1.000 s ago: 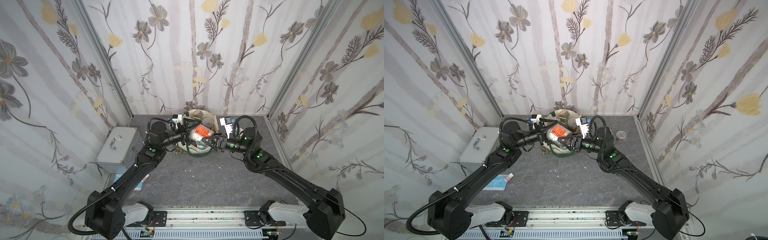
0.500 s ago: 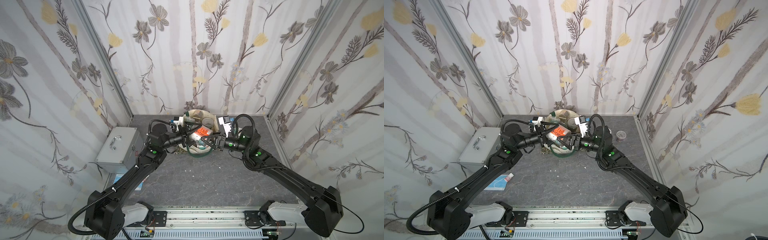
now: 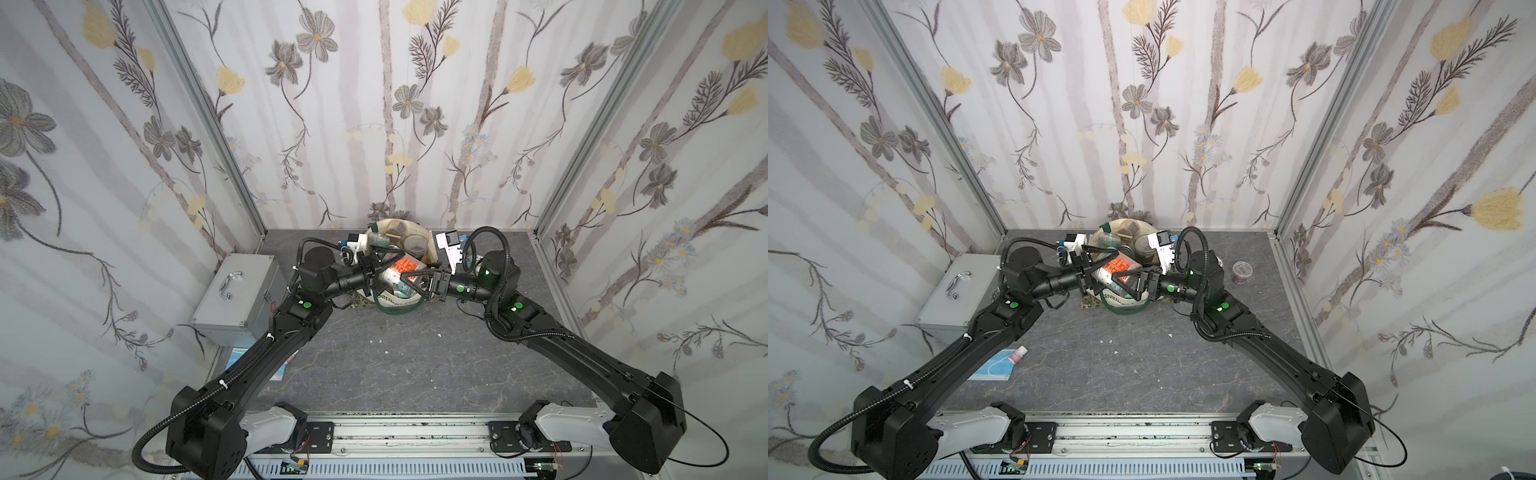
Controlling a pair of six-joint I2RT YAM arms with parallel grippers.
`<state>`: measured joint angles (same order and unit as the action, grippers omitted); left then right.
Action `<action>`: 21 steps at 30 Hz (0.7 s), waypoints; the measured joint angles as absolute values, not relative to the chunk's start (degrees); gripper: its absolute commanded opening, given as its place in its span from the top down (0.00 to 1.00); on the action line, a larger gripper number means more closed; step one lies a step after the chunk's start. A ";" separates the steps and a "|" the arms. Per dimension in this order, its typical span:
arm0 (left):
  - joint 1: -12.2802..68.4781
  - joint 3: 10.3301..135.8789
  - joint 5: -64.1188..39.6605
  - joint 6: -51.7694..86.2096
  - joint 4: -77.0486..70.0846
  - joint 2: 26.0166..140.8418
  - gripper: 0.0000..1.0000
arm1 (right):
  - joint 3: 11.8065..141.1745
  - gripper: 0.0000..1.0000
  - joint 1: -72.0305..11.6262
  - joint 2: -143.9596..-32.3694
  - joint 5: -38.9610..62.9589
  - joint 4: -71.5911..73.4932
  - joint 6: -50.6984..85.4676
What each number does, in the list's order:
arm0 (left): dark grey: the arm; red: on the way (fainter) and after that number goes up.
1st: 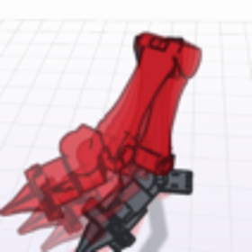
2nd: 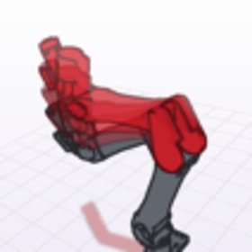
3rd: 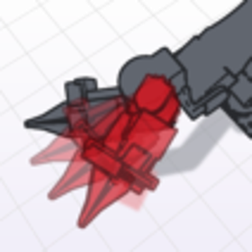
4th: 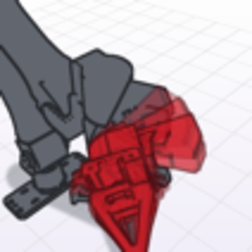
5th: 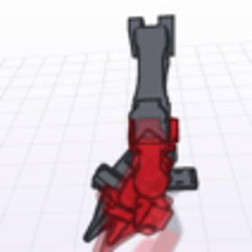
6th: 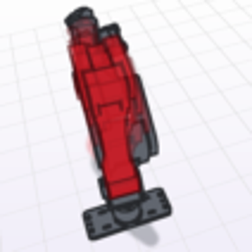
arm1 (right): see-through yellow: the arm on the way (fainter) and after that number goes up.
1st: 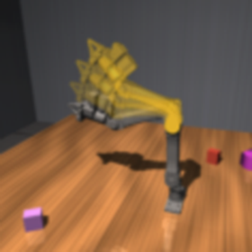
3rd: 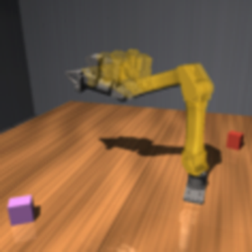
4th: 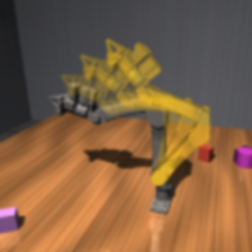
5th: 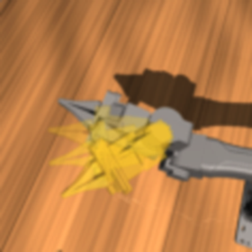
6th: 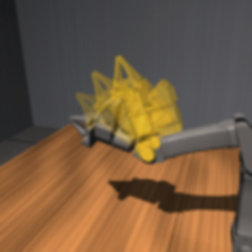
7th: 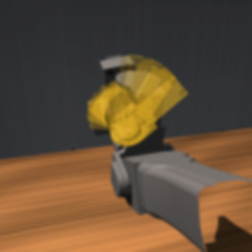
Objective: Take out the seed jars from the canvas bag
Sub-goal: Place the seed jar at the center of the board.
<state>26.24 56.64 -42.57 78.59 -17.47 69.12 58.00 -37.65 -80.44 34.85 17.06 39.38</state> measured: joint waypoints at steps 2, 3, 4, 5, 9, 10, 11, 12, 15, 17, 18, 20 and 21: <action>25.71 58.37 -40.64 75.29 -12.99 68.16 0.25 | 58.00 0.00 -37.65 -80.18 33.69 15.73 38.79; 25.36 59.20 -39.68 73.30 -10.61 67.59 0.25 | 58.00 0.00 -37.54 -80.03 33.43 15.27 38.68; 24.77 60.01 -38.94 71.53 -8.01 67.00 0.25 | 57.95 0.00 -37.54 -79.77 32.99 14.66 38.24; 24.14 60.60 -38.17 70.15 -5.85 66.46 0.25 | 57.82 0.00 -37.54 -79.46 32.64 14.20 38.02; 20.12 62.19 -33.47 63.22 3.68 63.75 0.24 | 56.42 0.00 -37.34 -78.30 30.92 13.26 37.23; 18.76 62.48 -31.81 61.23 6.46 62.89 0.24 | 56.10 0.00 -37.28 -78.04 30.41 12.80 36.97; 17.45 62.78 -30.20 59.48 9.15 62.17 0.24 | 55.79 0.00 -37.21 -77.87 29.65 12.45 36.80; 15.99 63.11 -28.08 57.39 12.05 61.36 0.24 | 55.33 0.00 -37.21 -77.62 29.28 11.94 36.69; 12.69 63.53 -19.88 51.16 19.27 59.46 0.24 | 53.65 0.00 -37.21 -76.69 28.18 10.63 36.29; 11.81 63.48 -15.18 47.53 22.92 59.24 0.24 | 52.62 0.00 -37.10 -76.01 27.64 10.39 36.16; 11.46 63.22 -12.47 45.82 24.14 59.51 0.24 | 52.07 0.00 -37.12 -75.59 26.94 10.31 36.12; 11.00 62.19 -7.40 42.92 25.36 60.95 0.25 | 51.27 0.00 -37.04 -75.13 26.83 10.24 35.75; 10.76 61.36 -4.93 41.74 25.23 62.28 0.26 | 50.85 0.00 -36.99 -74.96 26.65 10.17 35.73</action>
